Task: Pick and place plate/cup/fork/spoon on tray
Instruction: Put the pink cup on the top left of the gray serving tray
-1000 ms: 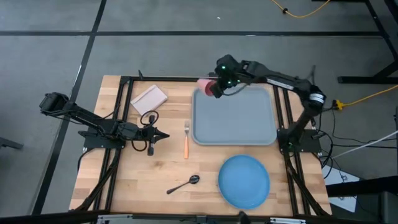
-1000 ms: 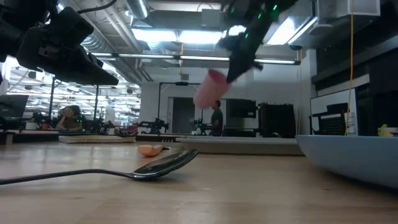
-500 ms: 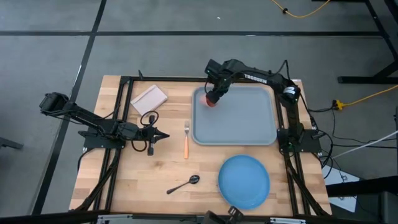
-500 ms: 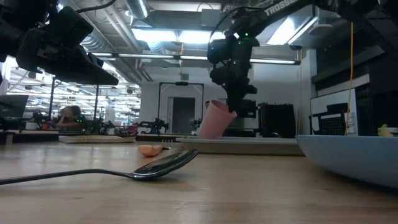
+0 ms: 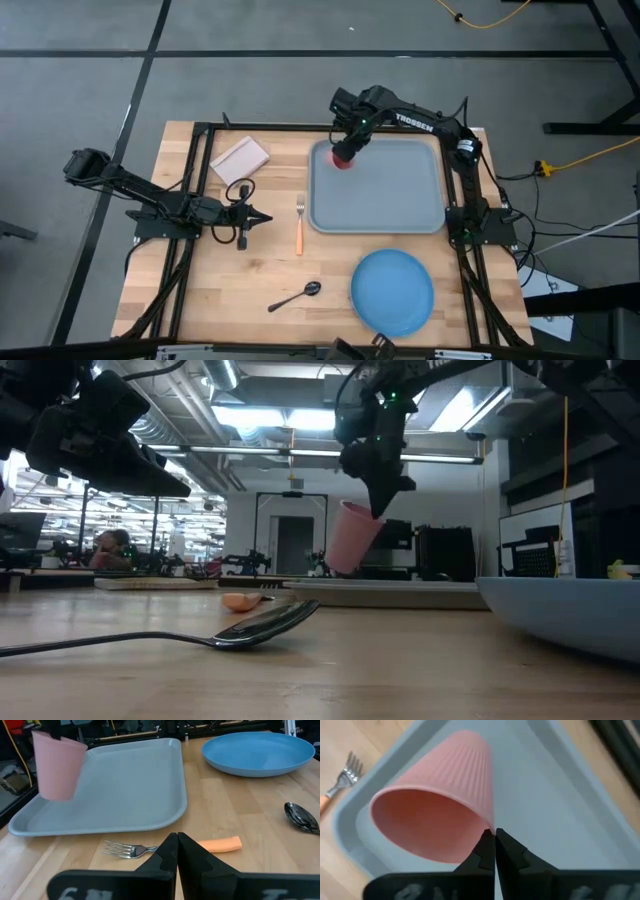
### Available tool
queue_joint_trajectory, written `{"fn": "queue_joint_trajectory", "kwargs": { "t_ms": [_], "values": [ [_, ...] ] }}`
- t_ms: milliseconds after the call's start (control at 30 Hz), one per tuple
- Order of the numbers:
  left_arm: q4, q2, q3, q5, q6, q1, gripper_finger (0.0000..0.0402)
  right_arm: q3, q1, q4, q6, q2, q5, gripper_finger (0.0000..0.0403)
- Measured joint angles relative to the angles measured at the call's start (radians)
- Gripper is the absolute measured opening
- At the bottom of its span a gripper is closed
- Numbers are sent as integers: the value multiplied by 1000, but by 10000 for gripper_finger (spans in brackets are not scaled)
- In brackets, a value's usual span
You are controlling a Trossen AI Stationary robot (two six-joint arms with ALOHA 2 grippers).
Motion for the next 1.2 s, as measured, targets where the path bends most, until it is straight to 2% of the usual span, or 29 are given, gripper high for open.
{"fn": "queue_joint_trajectory", "kwargs": {
  "t_ms": [167, 300, 600, 1200],
  "values": [
    [0, 0, 0, 0, 0, 0, 0, 0, -23, 6, 1, 44, -65, 0],
    [0, 0, 0, 0, -1, 0, 0, -3, -39, -19, 10, 78, -78, 0],
    [0, 0, 0, -2, -1, 0, 0, -2, -43, -10, 1, 76, -74, 17],
    [0, 0, 0, -5, 0, 0, 0, -2, -47, 23, -2, 75, -75, 22]
  ]
}}
